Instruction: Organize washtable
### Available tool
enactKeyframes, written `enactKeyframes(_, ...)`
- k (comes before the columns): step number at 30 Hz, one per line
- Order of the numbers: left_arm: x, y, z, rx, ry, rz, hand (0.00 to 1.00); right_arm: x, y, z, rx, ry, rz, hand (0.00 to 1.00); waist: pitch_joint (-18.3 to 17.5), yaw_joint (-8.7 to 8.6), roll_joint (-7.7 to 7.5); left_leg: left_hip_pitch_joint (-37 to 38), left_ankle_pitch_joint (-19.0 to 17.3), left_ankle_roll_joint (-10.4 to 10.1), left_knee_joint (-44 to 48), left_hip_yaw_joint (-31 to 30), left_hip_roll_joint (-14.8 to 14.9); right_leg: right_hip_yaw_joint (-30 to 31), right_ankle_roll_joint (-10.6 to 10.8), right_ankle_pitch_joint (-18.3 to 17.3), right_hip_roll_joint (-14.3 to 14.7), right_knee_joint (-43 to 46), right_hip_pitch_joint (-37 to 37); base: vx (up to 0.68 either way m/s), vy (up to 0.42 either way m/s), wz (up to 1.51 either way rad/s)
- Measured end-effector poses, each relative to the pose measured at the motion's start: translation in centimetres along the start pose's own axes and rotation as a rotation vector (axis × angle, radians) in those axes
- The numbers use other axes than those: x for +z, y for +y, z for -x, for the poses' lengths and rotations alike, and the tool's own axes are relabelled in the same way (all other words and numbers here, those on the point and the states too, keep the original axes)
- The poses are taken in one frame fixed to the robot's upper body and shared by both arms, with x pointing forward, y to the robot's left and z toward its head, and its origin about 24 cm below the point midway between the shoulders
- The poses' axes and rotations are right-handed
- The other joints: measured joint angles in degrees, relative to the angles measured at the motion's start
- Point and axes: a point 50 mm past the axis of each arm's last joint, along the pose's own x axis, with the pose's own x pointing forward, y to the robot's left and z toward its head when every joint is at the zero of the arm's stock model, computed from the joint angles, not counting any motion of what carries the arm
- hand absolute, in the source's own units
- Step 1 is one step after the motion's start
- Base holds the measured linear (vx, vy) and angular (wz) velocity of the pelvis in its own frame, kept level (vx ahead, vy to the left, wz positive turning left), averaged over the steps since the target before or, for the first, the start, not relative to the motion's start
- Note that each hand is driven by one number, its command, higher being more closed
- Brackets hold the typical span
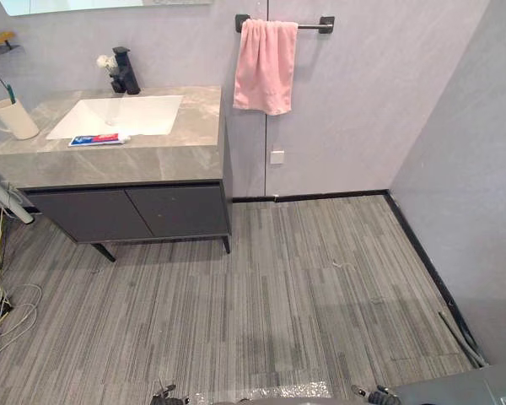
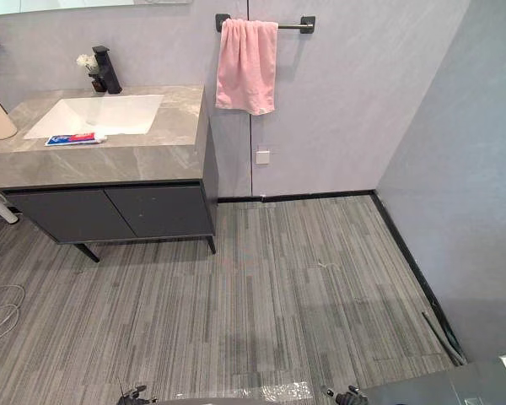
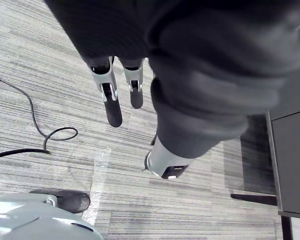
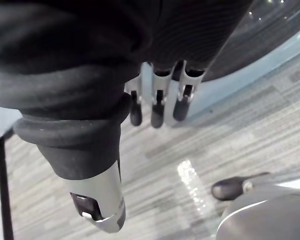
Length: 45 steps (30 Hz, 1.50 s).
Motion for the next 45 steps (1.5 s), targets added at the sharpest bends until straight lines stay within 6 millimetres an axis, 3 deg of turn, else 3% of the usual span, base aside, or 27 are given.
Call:
enactKeyframes(23, 0.4, -0.1, -0.2, -0.004, -0.006, -0.002, 0.00, -0.4, -0.1, 0.1, -0.009, 0.018, -0.053, 0.00, 0.6, 0.19, 0.10, 0.6, -0.2, -0.3, -0.5, 0.7, 0.3, 0.7, 0.3, 0.3, 0.3, -1.0, 0.7, -0.02, -0.022, -0.01)
enactKeyframes(27, 0.7, 0.0, -0.2, -0.003, -0.016, -0.002, 0.00, -0.4, 0.1, 0.1, -0.004, 0.018, -0.076, 0.00, 0.7, 0.19, -0.23, -1.0, -1.7, -0.9, 2.3, 1.1, 1.0, 0.7, -0.1, -0.4, 0.7, 0.6, -0.4, -0.01, -0.058, -0.05)
enactKeyframes(32, 1.2, 0.1, -0.3, -0.001, -0.032, -0.001, 0.00, -0.3, 0.3, 0.2, 0.000, 0.010, -0.116, 0.00, 1.5, 0.04, -0.79, -5.3, -7.3, -1.6, 13.7, 0.9, 2.9, 0.4, -1.3, -3.6, 1.4, 5.0, -1.6, 0.01, -0.074, 0.03)
enactKeyframes(35, 1.8, 0.2, -0.4, 0.004, -0.054, 0.007, 0.00, -0.2, 0.4, 0.2, 0.006, -0.004, -0.124, 0.00, 2.3, 0.17, -1.43, -14.1, -9.1, -1.7, 33.5, 0.4, 4.2, 1.5, -3.3, -7.0, 1.1, 9.3, -2.7, 0.00, -0.064, -0.09)
enactKeyframes(38, 2.0, -0.1, -0.3, -0.001, -0.065, 0.023, 0.00, 0.4, 0.3, 0.1, 0.005, -0.022, -0.125, 0.00, 2.9, 1.31, -0.73, -20.7, -8.5, -2.8, 47.0, -2.8, 4.7, 4.4, -4.1, -8.5, 1.6, 11.5, -2.9, 0.05, 0.043, -0.56)
enactKeyframes(39, 2.2, -0.1, -0.3, -0.001, -0.073, 0.025, 0.00, 0.5, 0.4, 0.1, 0.007, -0.024, -0.121, 0.00, 3.0, 1.47, -0.74, -22.7, -9.9, -4.6, 47.5, -5.7, 3.6, 6.4, -4.1, -8.9, 1.6, 12.0, -3.2, 0.13, 0.119, -0.64)
enactKeyframes(43, 2.3, -0.3, -0.3, -0.003, -0.074, 0.043, 0.00, 1.0, 0.6, 0.1, 0.006, -0.038, -0.121, 0.00, 3.4, 1.52, -0.45, -23.0, -11.3, -5.6, 36.0, -13.5, -0.5, 11.1, -1.7, -12.0, 0.0, 14.5, -3.8, 0.23, 0.193, -0.74)
enactKeyframes(44, 2.1, -0.7, -0.2, -0.012, -0.067, 0.050, 0.00, 1.2, 0.7, 0.1, 0.004, -0.044, -0.113, 0.00, 3.0, 1.81, 0.91, -21.9, -10.8, -3.0, 31.1, -14.5, 0.0, 13.2, -0.3, -14.3, 0.9, 17.4, -5.2, 0.32, 0.279, -0.86)
enactKeyframes(45, 2.1, -0.2, -0.3, -0.002, -0.066, 0.047, 0.00, 1.1, 1.8, 0.2, 0.035, -0.037, -0.096, 0.00, 2.8, 2.23, 0.16, -21.4, -13.2, -1.1, 32.5, -11.9, -0.8, 15.8, 0.7, -15.8, 0.0, 19.4, -5.5, 0.27, 0.236, -0.89)
